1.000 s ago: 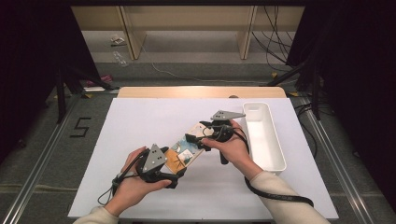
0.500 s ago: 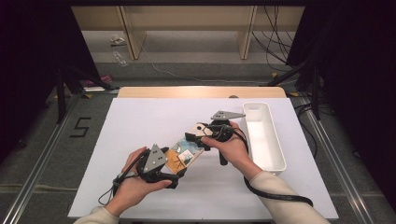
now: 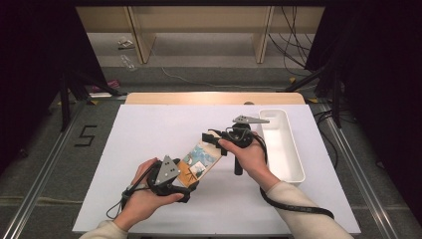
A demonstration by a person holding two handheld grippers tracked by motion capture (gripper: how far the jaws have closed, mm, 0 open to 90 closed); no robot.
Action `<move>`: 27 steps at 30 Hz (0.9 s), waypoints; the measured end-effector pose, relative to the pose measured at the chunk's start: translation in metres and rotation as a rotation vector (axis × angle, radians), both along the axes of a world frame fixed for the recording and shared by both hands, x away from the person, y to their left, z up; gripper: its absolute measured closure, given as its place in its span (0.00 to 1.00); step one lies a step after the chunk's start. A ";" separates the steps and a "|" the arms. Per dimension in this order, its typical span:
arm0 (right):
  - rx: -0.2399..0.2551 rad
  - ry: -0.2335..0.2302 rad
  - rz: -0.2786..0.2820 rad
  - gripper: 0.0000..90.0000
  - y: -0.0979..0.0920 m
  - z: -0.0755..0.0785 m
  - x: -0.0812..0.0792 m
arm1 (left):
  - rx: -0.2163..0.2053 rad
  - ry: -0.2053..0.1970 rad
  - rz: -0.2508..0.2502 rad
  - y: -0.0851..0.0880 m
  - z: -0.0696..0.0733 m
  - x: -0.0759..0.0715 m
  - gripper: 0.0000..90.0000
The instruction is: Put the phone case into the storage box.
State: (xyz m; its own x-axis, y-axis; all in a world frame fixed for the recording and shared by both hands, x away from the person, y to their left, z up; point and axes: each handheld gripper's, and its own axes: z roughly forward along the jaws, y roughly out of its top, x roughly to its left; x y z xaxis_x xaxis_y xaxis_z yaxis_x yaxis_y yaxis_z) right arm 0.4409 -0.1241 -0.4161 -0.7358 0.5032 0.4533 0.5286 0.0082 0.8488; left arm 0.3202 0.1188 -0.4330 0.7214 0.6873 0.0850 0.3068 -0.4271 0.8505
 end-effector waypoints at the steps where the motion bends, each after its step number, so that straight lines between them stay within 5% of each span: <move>1: 0.017 0.004 0.002 0.73 -0.001 0.000 0.000 | 0.008 0.000 -0.002 0.000 0.000 0.000 0.12; 7: 0.125 0.015 0.046 0.88 -0.002 0.009 -0.005 | 0.047 -0.011 -0.001 0.000 -0.007 0.004 0.12; 8: 0.135 0.001 0.051 0.88 -0.001 0.013 -0.008 | 0.036 -0.017 0.009 0.001 -0.006 0.004 0.18; 11: 0.079 -0.082 0.054 0.89 0.000 0.022 -0.011 | 0.020 -0.026 0.013 0.004 -0.003 0.005 0.17; 14: 0.089 -0.078 0.058 0.89 -0.002 0.025 -0.011 | 0.007 -0.028 0.024 0.006 -0.002 0.006 0.17; 17: 0.042 -0.119 0.055 0.89 -0.002 0.028 -0.012 | -0.010 -0.024 0.030 0.008 -0.003 0.007 0.17; 27: 0.001 -0.162 0.066 0.89 -0.002 0.033 -0.015 | -0.029 -0.022 0.041 0.009 -0.003 0.007 0.16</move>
State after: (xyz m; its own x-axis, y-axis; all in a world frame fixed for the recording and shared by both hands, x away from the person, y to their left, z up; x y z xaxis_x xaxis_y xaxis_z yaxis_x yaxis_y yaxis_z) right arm 0.4262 -0.1258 -0.3826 -0.8306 0.4510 0.3268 0.3832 0.0369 0.9229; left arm 0.3276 0.1282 -0.4359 0.6905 0.7189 0.0800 0.3050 -0.3897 0.8690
